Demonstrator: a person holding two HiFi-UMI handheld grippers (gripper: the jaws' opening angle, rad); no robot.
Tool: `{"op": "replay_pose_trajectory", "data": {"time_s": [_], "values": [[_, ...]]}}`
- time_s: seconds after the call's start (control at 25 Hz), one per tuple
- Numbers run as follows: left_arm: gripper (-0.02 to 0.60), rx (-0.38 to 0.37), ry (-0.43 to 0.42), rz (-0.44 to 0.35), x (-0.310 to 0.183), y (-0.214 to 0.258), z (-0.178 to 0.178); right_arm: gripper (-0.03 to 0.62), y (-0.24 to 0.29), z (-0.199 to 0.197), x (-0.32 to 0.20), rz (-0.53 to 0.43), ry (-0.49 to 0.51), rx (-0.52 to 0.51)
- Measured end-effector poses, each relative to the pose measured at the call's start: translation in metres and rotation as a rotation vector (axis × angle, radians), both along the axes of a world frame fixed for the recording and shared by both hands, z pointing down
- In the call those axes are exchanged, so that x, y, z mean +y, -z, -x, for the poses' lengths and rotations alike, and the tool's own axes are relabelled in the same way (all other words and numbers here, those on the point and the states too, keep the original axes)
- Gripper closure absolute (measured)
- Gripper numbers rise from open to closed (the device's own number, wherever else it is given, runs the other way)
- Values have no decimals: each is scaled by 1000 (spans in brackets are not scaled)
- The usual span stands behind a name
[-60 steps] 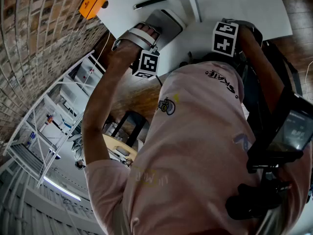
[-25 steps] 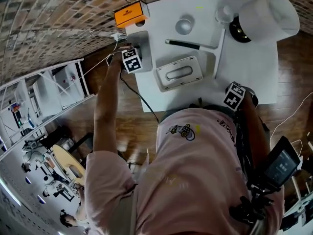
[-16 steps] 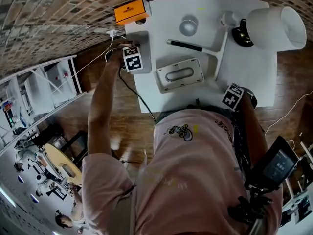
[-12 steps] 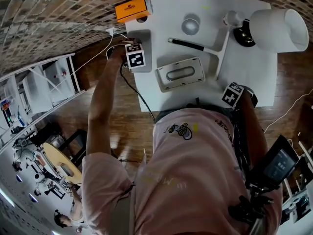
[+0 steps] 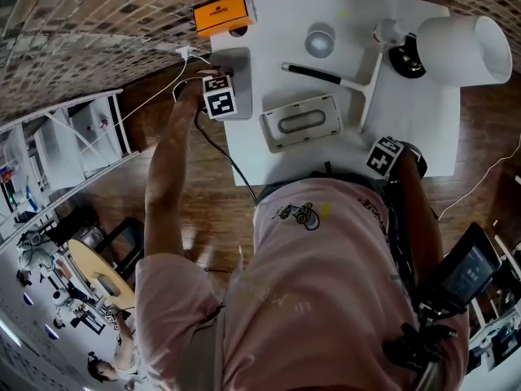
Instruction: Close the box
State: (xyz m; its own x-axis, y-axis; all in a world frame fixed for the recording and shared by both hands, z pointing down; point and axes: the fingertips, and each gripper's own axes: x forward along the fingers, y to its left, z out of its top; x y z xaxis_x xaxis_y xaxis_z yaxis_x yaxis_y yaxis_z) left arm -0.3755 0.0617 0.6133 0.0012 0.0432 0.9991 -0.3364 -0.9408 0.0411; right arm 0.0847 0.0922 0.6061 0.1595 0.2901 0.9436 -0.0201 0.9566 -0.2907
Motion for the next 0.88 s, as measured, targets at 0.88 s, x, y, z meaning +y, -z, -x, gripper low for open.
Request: {"op": "replay_pose_trajectory", "data": {"time_s": [0.88], "values": [[307, -21, -625, -222, 61, 135, -112, 589, -1, 1, 0, 14, 52, -72]]}}
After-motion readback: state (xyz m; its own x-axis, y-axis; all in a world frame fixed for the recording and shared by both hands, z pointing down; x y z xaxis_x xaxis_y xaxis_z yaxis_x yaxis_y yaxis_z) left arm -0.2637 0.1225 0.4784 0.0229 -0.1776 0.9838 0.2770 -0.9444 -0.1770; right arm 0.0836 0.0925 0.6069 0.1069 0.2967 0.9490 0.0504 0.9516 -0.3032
